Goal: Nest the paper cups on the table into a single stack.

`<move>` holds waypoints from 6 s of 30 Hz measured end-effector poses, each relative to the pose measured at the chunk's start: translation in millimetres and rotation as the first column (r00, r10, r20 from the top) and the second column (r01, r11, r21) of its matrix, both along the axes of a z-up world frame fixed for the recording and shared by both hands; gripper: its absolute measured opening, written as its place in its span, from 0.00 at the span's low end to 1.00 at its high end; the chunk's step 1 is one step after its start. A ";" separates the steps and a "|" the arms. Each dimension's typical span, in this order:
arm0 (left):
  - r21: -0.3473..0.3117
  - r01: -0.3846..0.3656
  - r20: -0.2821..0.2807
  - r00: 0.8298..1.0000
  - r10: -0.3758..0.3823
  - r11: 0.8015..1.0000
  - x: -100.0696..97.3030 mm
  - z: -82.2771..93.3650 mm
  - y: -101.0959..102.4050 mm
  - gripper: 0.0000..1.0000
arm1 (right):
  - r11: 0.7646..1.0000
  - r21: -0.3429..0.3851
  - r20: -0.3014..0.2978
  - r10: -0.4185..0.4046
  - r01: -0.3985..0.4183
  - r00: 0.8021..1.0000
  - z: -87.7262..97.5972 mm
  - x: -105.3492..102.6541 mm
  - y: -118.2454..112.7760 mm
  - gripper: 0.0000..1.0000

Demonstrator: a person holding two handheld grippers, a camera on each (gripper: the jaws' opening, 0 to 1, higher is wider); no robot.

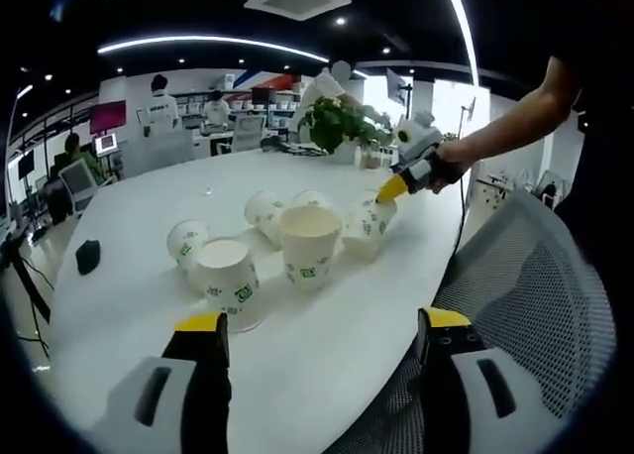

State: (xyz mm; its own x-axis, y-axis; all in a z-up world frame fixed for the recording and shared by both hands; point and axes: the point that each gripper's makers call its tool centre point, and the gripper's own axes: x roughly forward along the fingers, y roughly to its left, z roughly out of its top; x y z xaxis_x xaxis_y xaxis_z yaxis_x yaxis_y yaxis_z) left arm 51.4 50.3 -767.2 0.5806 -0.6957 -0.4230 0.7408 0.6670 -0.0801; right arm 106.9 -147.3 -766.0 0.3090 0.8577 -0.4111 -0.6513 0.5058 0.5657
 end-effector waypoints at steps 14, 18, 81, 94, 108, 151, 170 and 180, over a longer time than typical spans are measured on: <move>-0.015 0.001 0.008 1.000 -0.001 1.000 -1.0 4.4 -1.2 0.77 | 0.999 -0.045 0.051 0.019 -0.016 0.999 12.2 -4.6 -4.9 0.00; -0.010 0.001 0.015 1.000 0.000 1.000 -0.9 5.4 -0.9 0.76 | 0.998 -0.057 0.060 0.020 -0.016 0.998 12.5 -3.0 -5.6 0.00; 0.025 0.006 0.028 1.000 -0.006 1.000 0.6 0.3 2.3 0.73 | 0.995 -0.079 0.171 0.079 -0.066 0.982 53.1 -12.1 -1.1 0.00; 0.030 0.005 0.033 0.999 -0.006 1.000 0.7 1.5 2.5 0.77 | 0.971 -0.186 0.324 0.203 -0.149 0.924 93.1 -8.6 14.0 0.00; 0.039 -0.010 0.053 0.999 0.008 0.999 4.3 1.2 6.3 0.81 | 0.935 -0.262 0.384 0.330 -0.240 0.862 121.4 -6.0 38.6 0.00; 0.065 -0.015 0.058 0.998 0.011 0.998 4.2 -0.9 8.8 0.78 | 0.830 -0.451 0.343 0.501 -0.329 0.794 77.0 -3.3 106.2 0.00; 0.075 -0.015 0.060 0.998 0.010 0.997 4.7 -2.2 10.0 0.76 | 0.765 -0.545 0.284 0.553 -0.343 0.783 37.9 3.0 113.4 0.00; 0.084 -0.016 0.062 0.998 0.011 0.996 4.8 -3.0 11.1 0.75 | 0.738 -0.559 0.246 0.582 -0.377 0.775 25.6 -1.7 120.4 0.00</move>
State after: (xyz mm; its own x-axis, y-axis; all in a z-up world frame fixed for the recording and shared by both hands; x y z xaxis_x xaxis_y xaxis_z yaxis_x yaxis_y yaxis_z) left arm 56.2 61.5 -770.1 0.6161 -0.6509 -0.4435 0.7336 0.6792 0.0221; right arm 105.2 -26.9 -740.4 0.1248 0.6731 -0.7290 -0.9823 0.1870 0.0045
